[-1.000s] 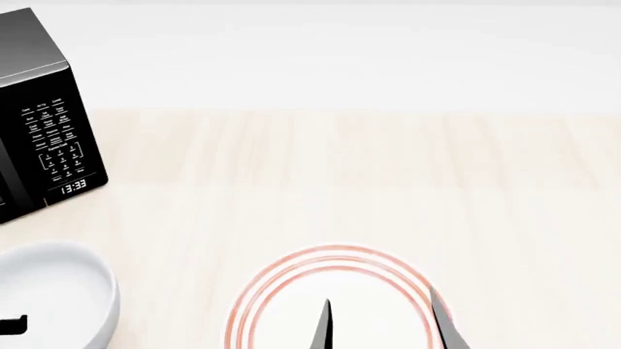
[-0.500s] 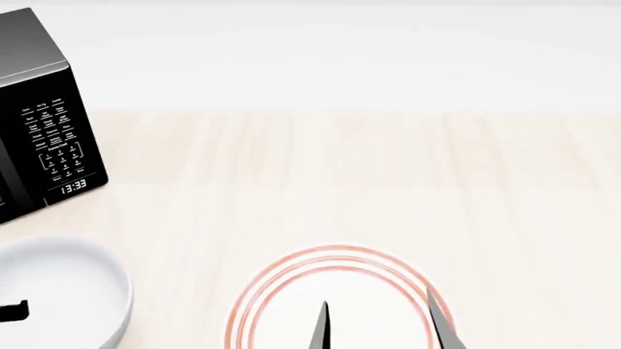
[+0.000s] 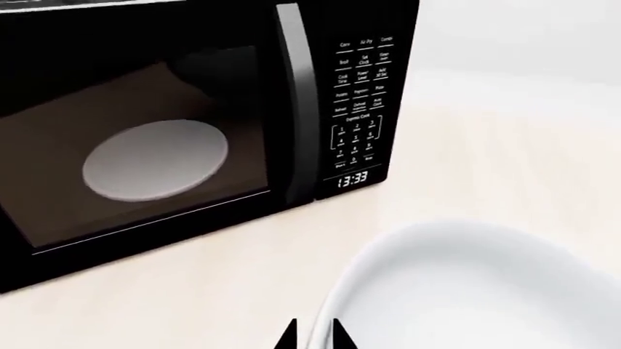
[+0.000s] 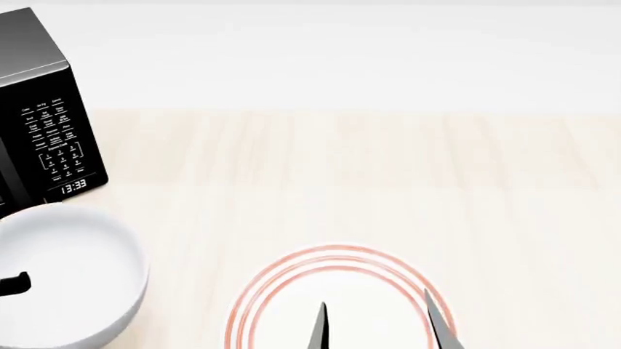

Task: Pick up the white bowl and put it on the plate.

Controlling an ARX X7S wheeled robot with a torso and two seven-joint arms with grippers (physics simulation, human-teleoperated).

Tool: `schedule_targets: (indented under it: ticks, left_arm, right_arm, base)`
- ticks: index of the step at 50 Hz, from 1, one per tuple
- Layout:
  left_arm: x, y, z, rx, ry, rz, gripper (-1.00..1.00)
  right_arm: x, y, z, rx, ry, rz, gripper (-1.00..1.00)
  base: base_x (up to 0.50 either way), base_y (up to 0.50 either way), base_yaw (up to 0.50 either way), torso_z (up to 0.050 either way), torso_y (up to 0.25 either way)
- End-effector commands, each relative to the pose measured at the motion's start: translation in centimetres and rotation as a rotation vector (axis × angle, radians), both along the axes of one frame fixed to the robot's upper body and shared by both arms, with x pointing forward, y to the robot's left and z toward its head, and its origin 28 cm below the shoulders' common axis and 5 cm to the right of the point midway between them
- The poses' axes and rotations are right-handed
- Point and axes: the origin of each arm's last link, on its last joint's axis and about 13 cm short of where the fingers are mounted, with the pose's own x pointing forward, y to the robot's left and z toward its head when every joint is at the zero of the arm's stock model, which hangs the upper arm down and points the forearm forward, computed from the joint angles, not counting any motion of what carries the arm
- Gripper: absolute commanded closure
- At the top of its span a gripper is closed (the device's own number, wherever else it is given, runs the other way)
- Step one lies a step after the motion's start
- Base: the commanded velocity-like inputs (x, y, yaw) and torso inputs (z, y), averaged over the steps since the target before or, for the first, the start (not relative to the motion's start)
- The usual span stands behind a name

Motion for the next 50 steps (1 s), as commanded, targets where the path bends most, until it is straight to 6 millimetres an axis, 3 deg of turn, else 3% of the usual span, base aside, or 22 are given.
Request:
schedule_targets:
  ticks: [1,9,32,50]
  left_arm:
    - [0.4,-0.9,1.7,-0.096,-0.079,0.009,1.0]
    - [1.2,-2.0,2.4,-0.122,-0.101,-0.014,1.0]
    - [5.3,-8.3,2.6,-0.227,-0.107,-0.19,1.0]
    - [6.6,-12.0,3.0,-0.23,-0.104,-0.309,1.0]
  right_arm:
    - [0.3,-0.2,0.1,-0.003,-0.011,-0.011,-1.0]
    - [0.3,-0.2,0.2,-0.003,-0.012,-0.012,-1.0]
    - [0.2,-0.2,0.3,-0.01,-0.019,-0.014,-1.0]
    - [0.1,-0.2,0.4,-0.014,-0.022,-0.015,-1.0]
  base:
    - [0.0,0.0,0.0,0.0,0.0]
    - [0.0,0.0,0.0,0.0,0.0]
    - [0.0,0.0,0.0,0.0,0.0]
    - [0.0,0.0,0.0,0.0,0.001]
